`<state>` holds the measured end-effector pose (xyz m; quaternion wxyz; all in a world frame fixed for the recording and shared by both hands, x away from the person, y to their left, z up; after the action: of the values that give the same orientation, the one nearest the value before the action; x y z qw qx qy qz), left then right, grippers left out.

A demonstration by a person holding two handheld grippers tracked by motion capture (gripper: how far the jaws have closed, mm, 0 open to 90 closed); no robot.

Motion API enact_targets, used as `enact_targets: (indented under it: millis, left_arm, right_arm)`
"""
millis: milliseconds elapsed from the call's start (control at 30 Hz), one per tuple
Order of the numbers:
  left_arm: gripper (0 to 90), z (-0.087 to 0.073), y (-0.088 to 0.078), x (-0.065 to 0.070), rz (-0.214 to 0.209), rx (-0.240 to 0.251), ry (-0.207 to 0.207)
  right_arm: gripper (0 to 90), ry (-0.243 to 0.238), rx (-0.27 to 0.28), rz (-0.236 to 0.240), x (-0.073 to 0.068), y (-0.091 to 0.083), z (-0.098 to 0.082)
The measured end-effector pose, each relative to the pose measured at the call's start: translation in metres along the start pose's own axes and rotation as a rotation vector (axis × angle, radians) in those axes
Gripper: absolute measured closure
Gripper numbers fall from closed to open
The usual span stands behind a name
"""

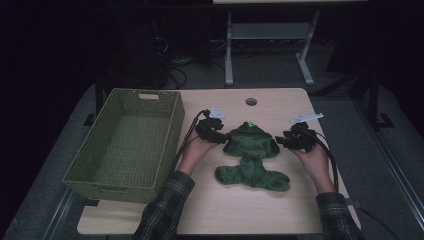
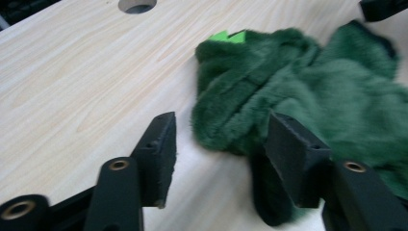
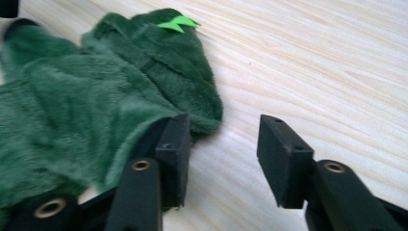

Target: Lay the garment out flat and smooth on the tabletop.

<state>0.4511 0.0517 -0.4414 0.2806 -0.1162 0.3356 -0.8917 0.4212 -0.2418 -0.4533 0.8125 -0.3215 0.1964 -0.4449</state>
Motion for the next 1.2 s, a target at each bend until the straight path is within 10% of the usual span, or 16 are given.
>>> enact_targets:
  millis: [500,1200]
  left_arm:
    - [20.9,-0.032,-0.046,0.037,-0.025,0.013,0.005]
    - [12.7,-0.111,-0.077,0.097,-0.041,-0.012,0.016]
  right_arm:
    - [45.2,0.003,0.043,0.051,-0.026,-0.032,-0.003]
    - [60.7,-0.124,0.083,0.172,-0.103,-0.038,0.000]
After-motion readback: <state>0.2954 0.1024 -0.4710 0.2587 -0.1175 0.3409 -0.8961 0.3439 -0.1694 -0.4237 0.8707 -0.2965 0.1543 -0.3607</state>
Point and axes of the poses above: each handheld gripper's, and its own axes: y roughly forward along the jaws, z roughly out of its top, x roughly to its right, the point moved 3 cm from there along y, roughly forward along the jaws, and after that the axes turned 1 degree about -z, right-handed, at the moved point
